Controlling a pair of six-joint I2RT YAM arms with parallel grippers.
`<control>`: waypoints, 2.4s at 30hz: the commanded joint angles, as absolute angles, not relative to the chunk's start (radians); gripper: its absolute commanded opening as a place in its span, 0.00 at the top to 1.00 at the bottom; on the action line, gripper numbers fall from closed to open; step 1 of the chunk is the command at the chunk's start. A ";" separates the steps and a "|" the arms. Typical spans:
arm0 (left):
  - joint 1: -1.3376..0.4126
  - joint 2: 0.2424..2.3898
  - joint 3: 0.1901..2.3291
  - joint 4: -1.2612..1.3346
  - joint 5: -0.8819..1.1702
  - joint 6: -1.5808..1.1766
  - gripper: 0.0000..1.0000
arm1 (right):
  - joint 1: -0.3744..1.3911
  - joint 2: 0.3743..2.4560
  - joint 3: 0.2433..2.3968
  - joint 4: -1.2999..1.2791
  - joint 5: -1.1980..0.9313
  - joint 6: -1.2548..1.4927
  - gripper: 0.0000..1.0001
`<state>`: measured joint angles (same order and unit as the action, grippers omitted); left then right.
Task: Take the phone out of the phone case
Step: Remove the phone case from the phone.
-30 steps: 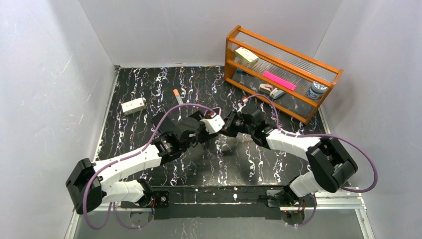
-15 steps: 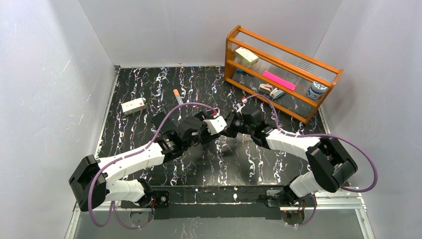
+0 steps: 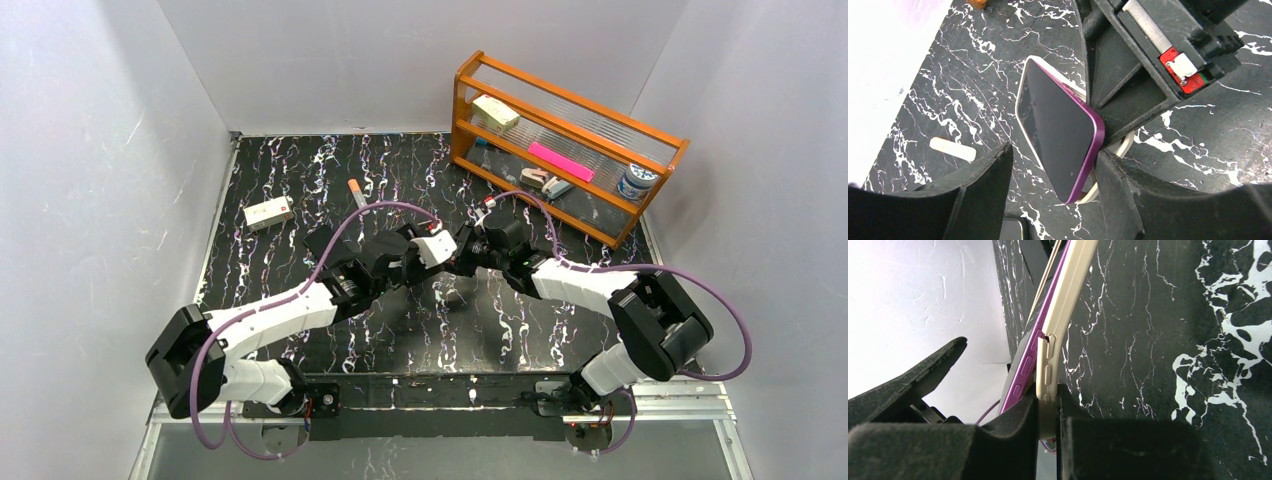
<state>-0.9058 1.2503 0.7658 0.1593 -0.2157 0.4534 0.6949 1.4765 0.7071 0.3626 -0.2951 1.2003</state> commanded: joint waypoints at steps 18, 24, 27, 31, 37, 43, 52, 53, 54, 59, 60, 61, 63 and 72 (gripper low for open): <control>-0.921 1.341 0.759 0.264 -0.227 0.432 1.00 | 0.728 1.423 0.781 0.418 -0.314 1.208 0.99; -0.949 1.283 0.763 0.247 -0.259 0.424 1.00 | 0.727 1.466 0.786 0.365 -0.233 1.199 0.99; -0.956 1.259 0.772 0.229 -0.277 0.421 1.00 | 0.727 1.483 0.783 0.337 -0.197 1.187 0.99; -0.992 1.234 0.770 0.201 -0.308 0.431 1.00 | 0.722 1.508 0.787 0.307 -0.159 1.190 0.99; -1.017 1.185 0.769 0.166 -0.355 0.424 1.00 | 0.702 1.552 0.830 0.267 -0.100 1.163 0.99; -1.017 1.157 0.784 0.132 -0.319 0.400 1.00 | 0.673 1.616 0.863 0.261 -0.085 1.128 0.99; -1.017 1.126 0.792 0.113 -0.392 0.414 1.00 | 0.633 1.660 0.867 0.289 -0.017 1.068 0.99; -1.017 1.123 0.788 0.119 -0.419 0.423 1.00 | 0.620 1.659 0.861 0.285 -0.008 1.051 0.99; -1.016 1.120 0.785 0.127 -0.445 0.434 1.00 | 0.603 1.656 0.851 0.289 -0.006 1.038 0.99; -0.976 1.128 0.774 0.173 -0.472 0.452 1.00 | 0.505 1.638 0.789 0.349 -0.028 0.959 0.99; -0.963 1.134 0.775 0.182 -0.458 0.456 1.00 | 0.488 1.642 0.787 0.353 -0.042 0.949 0.98; -0.950 1.142 0.774 0.191 -0.433 0.466 1.00 | 0.476 1.646 0.787 0.352 -0.059 0.933 0.97; -0.927 1.157 0.755 0.235 -0.378 0.493 1.00 | 0.462 1.653 0.782 0.362 -0.076 0.923 0.95; -0.856 1.341 0.774 0.397 -0.334 0.574 1.00 | 0.423 1.718 0.811 0.340 -0.075 0.857 0.66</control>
<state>-0.8665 1.2888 0.7467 0.2466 -0.3496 0.5060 0.4416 1.6901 0.7876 0.3187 -0.0727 0.9180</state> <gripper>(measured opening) 0.080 0.263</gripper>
